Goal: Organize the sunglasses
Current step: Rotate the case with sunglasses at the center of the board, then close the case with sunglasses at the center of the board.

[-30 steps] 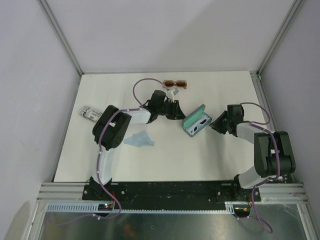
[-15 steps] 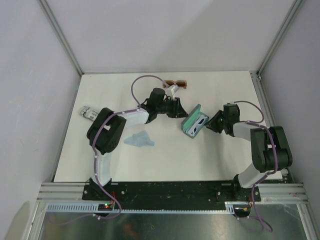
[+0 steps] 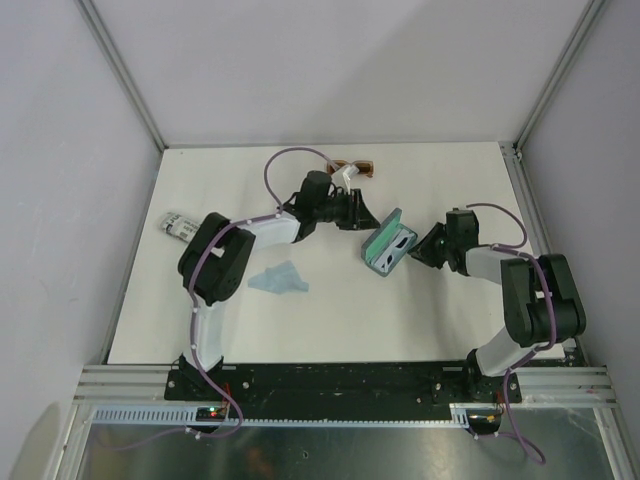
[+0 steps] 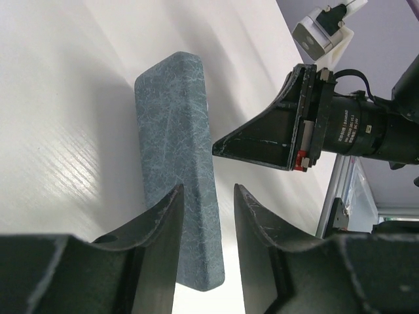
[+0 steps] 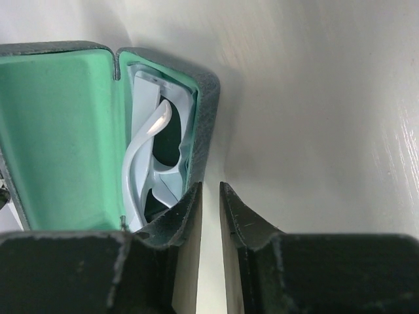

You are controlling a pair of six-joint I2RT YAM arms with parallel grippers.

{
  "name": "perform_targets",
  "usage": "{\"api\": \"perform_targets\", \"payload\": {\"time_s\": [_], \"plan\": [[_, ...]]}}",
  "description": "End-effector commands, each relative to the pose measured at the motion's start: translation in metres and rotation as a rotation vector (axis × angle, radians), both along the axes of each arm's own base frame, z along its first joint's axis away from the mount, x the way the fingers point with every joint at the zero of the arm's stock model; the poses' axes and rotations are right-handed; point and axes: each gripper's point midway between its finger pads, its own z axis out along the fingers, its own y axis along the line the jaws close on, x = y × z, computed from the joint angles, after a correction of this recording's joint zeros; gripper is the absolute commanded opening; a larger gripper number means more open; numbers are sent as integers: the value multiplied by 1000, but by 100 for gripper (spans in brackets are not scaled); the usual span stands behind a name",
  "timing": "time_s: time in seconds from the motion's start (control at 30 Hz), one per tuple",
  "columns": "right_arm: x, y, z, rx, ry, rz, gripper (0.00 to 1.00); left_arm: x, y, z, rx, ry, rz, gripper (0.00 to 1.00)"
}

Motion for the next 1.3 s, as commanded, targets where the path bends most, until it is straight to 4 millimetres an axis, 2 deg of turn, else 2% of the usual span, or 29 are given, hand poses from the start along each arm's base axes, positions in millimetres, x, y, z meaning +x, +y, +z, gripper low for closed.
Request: {"api": "perform_targets", "payload": {"time_s": [0.0, 0.3, 0.67, 0.9, 1.1, 1.27], "plan": [[5, 4, 18, -1, -81, 21, 21, 7, -9, 16, -45, -21, -26, 40], [3, 10, 14, 7, -79, 37, 21, 7, -17, 1, -13, 10, -40, 33], [3, 17, 3, 19, -63, 50, 19, 4, -26, -6, 48, -6, -63, 23], [3, 22, 0, 27, -57, 59, 17, -10, -35, -12, 73, -18, -89, 10], [4, 27, 4, 45, -71, 71, 15, -25, -44, -25, 98, -9, -114, 8], [6, 30, 17, 66, -110, 79, 13, -38, -51, -41, 125, 9, -129, 7]]}}
